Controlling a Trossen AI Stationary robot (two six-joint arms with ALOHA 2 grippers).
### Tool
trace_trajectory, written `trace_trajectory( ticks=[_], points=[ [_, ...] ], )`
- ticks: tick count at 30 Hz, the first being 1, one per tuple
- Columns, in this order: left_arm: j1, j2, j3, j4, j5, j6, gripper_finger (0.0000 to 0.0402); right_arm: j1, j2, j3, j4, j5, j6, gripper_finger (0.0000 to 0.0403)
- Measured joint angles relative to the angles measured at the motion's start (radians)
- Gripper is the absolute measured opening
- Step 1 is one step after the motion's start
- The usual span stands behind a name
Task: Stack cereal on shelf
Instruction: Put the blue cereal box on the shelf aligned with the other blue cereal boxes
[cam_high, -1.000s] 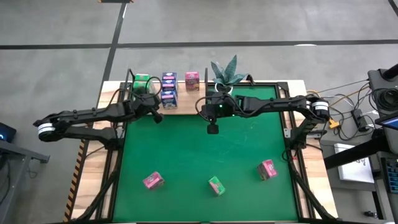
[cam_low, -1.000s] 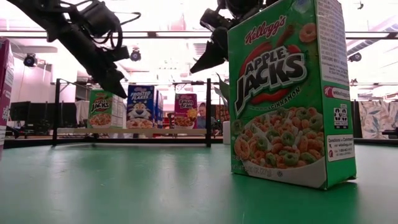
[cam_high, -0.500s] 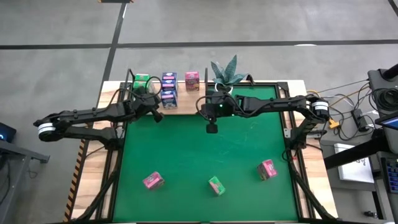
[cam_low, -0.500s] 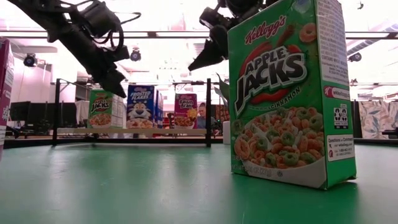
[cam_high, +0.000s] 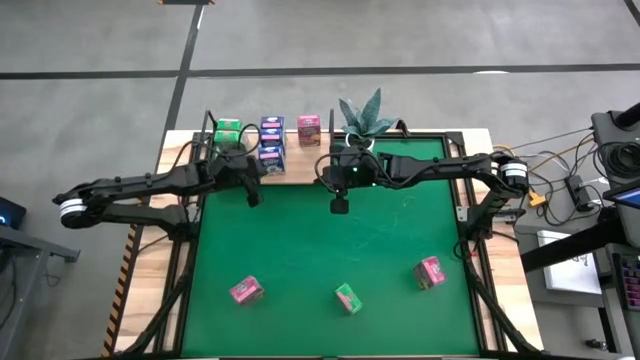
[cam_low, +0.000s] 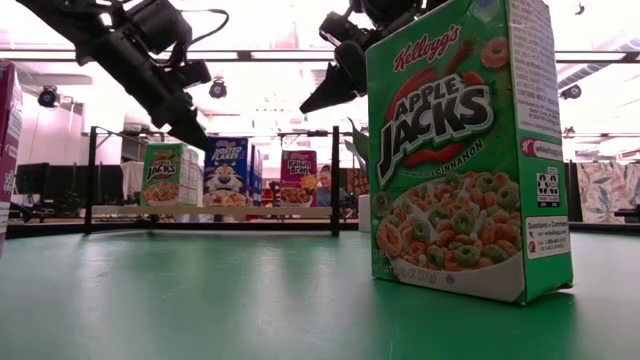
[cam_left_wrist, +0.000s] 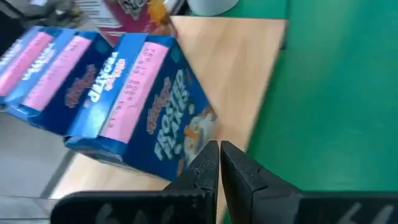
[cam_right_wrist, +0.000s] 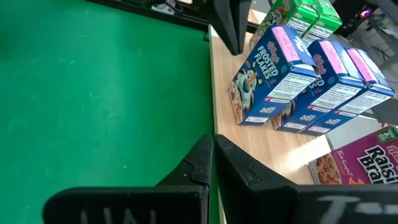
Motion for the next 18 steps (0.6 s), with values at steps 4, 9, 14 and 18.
trace_trajectory(
  ticks=[4,9,14,18],
  points=[
    [0.002,0.011,-0.001,0.006,-0.131,0.005,0.0000,0.000,0.000,0.000,0.000,0.000,0.000,0.0009],
    [0.002,0.014,-0.001,0.007,-0.150,0.003,0.0000,0.000,0.000,-0.003,0.002,0.001,0.000,0.0009],
    [0.002,0.014,-0.001,0.002,-0.151,-0.012,0.0000,0.000,0.000,-0.003,0.003,0.001,0.000,0.0009],
    [0.002,0.014,-0.001,0.002,-0.151,-0.022,0.0000,0.000,0.000,-0.004,0.003,0.001,0.004,0.0009]
  ],
)
